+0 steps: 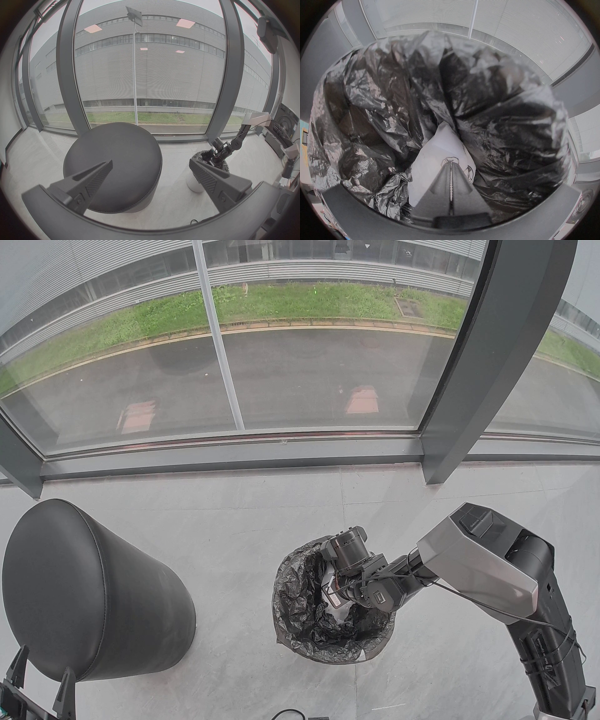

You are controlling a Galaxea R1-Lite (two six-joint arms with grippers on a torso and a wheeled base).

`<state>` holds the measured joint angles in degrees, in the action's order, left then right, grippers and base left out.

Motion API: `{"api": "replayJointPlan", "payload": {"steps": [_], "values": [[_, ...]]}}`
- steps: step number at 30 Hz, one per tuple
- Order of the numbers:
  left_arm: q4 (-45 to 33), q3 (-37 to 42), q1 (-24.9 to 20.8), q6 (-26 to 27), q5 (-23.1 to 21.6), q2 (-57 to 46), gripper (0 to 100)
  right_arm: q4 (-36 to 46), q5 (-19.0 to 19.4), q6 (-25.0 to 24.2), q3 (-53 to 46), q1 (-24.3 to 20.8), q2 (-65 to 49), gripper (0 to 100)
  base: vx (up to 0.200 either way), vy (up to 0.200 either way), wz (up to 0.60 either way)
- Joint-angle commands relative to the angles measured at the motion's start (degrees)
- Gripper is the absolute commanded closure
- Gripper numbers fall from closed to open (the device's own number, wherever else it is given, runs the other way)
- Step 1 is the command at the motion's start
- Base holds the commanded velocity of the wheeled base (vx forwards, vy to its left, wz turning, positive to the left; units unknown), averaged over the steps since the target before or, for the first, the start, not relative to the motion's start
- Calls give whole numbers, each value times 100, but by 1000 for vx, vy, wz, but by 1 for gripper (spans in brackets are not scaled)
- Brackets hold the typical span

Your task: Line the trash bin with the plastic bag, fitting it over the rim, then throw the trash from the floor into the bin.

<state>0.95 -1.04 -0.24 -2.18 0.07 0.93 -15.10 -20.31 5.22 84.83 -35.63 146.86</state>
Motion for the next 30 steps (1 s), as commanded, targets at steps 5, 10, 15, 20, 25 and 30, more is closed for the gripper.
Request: {"api": "replayJointPlan", "payload": {"steps": [5,10,15,20,25,30], "values": [[2,104,7,-2,1,-84,0,-1,1,-3,-2,-49,97,100,0,0,0],[2,104,7,-2,1,-84,0,7,-52,-38,-72,-67,-17,100,0,0,0],[2,104,-2,-10,1,-84,0,34,-52,6,-512,-58,-624,100,0,0,0],[2,104,-2,-2,1,-84,0,60,-8,225,-1382,-67,-2047,100,0,0,0],[10,104,-2,-2,1,-84,0,87,-70,225,-1804,-5,-3093,100,0,0,0],[10,104,7,-2,1,-84,0,174,-78,225,-2076,171,-4209,100,0,0,0]]}}
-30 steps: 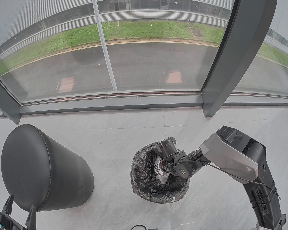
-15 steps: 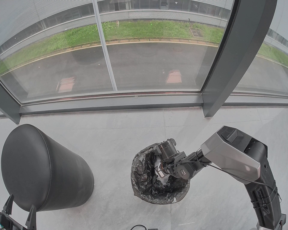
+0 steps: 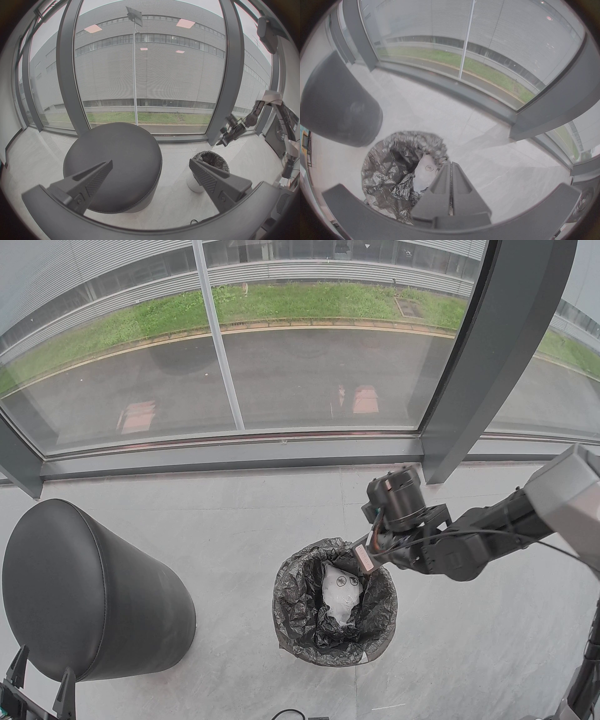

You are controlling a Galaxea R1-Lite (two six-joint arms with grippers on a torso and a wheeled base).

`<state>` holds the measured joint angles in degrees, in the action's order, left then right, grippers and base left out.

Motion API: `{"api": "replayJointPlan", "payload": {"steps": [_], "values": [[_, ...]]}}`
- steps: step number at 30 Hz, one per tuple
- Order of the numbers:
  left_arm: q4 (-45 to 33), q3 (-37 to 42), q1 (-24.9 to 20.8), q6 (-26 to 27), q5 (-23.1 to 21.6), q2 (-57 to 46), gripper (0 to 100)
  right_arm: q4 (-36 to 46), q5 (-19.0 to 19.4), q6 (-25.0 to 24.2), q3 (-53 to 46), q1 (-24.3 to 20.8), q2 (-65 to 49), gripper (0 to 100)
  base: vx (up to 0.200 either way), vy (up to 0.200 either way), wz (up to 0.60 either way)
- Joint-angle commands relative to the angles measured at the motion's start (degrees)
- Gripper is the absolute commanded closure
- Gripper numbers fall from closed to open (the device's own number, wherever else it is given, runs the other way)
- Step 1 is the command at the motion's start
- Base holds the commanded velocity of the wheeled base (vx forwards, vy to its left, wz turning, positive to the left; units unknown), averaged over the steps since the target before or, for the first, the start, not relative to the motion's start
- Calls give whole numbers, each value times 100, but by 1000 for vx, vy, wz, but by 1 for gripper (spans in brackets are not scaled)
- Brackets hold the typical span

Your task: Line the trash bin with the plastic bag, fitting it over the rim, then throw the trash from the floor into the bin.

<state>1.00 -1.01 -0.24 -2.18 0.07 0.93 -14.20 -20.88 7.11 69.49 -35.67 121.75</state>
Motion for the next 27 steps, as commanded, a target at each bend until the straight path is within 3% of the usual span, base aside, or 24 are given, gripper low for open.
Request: {"api": "replayJointPlan", "payload": {"steps": [1,13,21,27], "values": [[6,101,-2,-2,1,-84,0,163,-21,36,-594,201,-1953,100,0,0,0],[6,101,7,25,10,-84,0,339,-30,45,-1579,631,-4994,100,0,0,0],[14,101,7,16,10,-84,0,840,-21,441,-1658,1651,-6910,100,0,0,0],[-12,101,7,78,10,-84,0,1649,-21,449,-1719,1976,-8000,100,0,0,0]]}}
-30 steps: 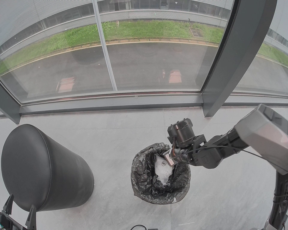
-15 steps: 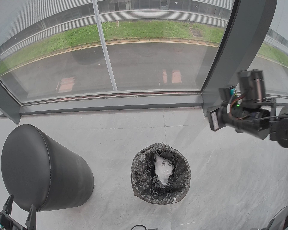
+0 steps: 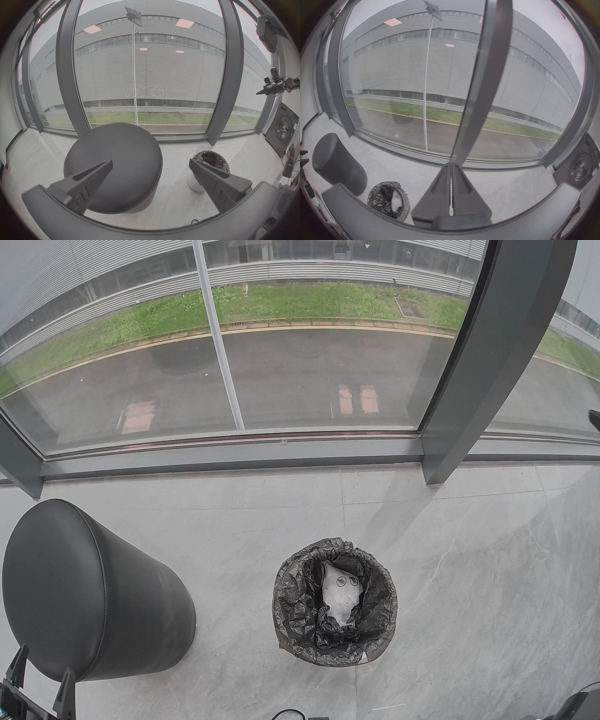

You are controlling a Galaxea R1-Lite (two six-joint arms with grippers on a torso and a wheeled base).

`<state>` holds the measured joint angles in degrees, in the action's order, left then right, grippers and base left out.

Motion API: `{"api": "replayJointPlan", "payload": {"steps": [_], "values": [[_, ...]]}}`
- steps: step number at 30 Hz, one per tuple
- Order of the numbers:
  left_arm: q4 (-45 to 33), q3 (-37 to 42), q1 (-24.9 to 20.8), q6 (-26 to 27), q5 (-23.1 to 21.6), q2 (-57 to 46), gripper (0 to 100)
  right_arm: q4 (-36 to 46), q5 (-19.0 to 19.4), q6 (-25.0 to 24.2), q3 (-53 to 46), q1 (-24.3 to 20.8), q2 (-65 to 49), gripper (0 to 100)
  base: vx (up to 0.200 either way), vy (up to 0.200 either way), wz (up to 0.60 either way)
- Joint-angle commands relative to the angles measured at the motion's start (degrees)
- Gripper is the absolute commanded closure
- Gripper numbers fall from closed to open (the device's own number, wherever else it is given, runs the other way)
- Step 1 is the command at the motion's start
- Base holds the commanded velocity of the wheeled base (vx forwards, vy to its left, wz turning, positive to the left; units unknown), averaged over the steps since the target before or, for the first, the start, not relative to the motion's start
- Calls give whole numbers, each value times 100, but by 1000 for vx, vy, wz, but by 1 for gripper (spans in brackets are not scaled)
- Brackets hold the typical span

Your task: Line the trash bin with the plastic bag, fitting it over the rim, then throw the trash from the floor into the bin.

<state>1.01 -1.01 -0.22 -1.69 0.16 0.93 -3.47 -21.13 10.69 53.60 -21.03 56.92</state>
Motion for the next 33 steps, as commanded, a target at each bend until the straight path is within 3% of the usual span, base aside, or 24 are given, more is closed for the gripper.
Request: {"api": "replayJointPlan", "payload": {"steps": [1,6,15,30,33], "values": [[-13,101,4,29,2,-84,0,602,3,91,-131,530,-1552,100,0,0,0],[-13,101,4,29,2,-84,0,1446,3,73,-315,943,-2607,100,0,0,0],[-13,101,4,29,2,-84,0,1472,82,30,-1555,2068,-3987,100,0,0,0],[-13,101,4,29,2,-84,0,1464,126,-76,-2750,2077,-5534,100,0,0,0],[-13,101,4,20,2,-84,0,1437,293,-129,-2952,2103,-5692,100,0,0,0]]}}
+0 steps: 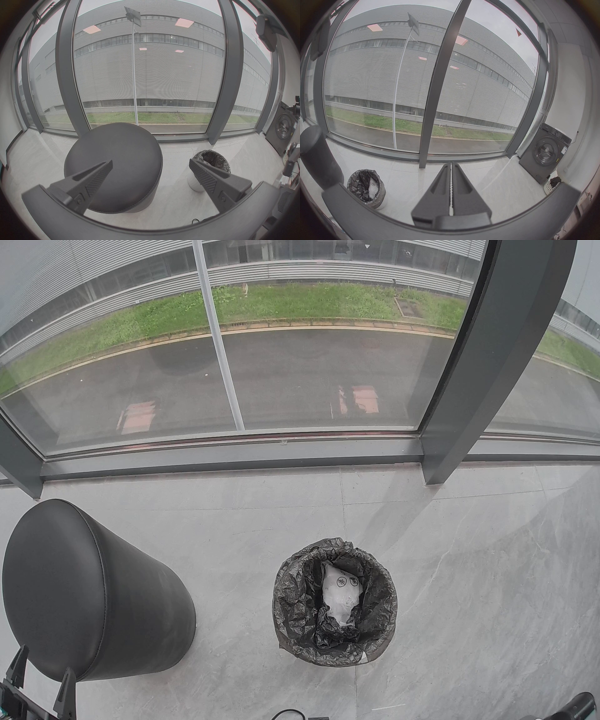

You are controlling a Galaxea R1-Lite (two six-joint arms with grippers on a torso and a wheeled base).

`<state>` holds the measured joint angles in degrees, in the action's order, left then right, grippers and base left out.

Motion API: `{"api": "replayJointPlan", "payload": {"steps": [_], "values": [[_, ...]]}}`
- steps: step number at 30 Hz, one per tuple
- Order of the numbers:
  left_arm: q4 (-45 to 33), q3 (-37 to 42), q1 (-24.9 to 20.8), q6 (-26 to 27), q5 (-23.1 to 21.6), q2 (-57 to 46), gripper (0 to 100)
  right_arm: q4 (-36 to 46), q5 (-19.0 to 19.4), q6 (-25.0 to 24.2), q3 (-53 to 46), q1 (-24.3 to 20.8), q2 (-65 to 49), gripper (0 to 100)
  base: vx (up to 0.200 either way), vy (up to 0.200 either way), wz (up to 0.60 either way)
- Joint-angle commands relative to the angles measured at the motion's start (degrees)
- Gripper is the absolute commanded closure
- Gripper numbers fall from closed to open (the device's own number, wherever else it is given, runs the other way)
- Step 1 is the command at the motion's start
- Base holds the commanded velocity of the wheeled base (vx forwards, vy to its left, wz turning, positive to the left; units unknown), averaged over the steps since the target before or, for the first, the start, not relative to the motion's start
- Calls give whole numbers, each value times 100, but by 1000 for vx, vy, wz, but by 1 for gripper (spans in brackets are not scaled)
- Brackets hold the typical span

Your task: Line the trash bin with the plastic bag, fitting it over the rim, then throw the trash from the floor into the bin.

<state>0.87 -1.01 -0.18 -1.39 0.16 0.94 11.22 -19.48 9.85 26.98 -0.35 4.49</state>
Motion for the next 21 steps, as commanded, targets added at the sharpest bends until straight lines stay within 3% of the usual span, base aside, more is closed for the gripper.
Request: {"api": "replayJointPlan", "payload": {"steps": [1,5,12,15,21], "values": [[1,101,1,-2,2,-85,0,-76,181,-115,-351,35,-449,100,0,0,0],[1,101,1,-2,2,-85,0,-234,542,-510,-711,35,-449,100,0,0,0],[1,101,1,-2,2,-85,0,-1218,1509,-598,-2197,35,-449,100,0,0,0],[1,101,1,-2,2,-85,0,-1561,1755,-598,-2698,35,-449,100,0,0,0],[1,101,1,-2,2,-85,0,-1289,1992,-651,-2698,27,-449,100,0,0,0]]}}
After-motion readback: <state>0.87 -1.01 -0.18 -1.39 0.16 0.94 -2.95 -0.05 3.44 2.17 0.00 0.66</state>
